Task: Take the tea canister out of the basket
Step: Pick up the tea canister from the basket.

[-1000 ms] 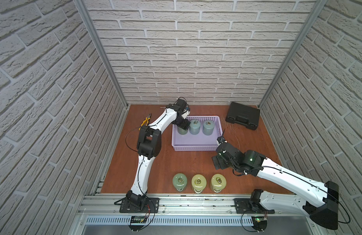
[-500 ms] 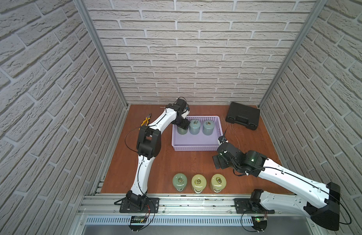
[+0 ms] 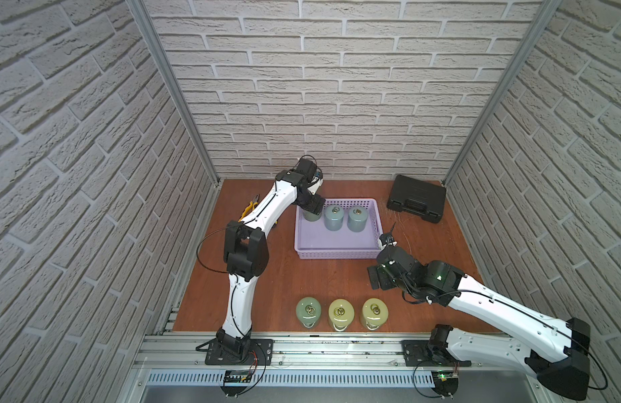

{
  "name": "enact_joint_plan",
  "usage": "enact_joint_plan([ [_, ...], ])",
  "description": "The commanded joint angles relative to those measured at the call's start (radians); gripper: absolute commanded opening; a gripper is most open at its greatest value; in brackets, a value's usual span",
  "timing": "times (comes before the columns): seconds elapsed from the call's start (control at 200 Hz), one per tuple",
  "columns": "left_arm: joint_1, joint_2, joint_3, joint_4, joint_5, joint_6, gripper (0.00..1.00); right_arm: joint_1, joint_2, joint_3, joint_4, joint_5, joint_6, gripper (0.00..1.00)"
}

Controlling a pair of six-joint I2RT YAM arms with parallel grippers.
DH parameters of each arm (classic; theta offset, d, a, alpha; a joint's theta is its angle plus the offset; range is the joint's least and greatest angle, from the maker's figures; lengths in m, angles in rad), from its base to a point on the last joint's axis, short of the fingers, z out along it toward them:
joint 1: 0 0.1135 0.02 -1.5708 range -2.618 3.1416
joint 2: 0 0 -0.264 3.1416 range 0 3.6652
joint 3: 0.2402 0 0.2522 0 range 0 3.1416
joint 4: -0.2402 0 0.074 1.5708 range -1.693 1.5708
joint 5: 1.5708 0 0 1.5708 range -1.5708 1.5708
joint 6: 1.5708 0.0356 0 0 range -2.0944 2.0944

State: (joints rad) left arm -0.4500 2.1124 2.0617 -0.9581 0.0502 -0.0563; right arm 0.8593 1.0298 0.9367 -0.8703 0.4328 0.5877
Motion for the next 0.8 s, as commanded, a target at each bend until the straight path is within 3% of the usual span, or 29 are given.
enact_joint_plan([
  [0.0,-0.022,-0.096,-0.023,0.003,-0.006,-0.013,0.57,-0.008,-0.032,-0.021,-0.012,0.021,0.031,1.0],
  [0.795,-0.218,-0.402,-0.29,-0.008,-0.057,-0.087,0.57,-0.008,-0.091,-0.065,-0.011,0.048,0.19,1.0],
])
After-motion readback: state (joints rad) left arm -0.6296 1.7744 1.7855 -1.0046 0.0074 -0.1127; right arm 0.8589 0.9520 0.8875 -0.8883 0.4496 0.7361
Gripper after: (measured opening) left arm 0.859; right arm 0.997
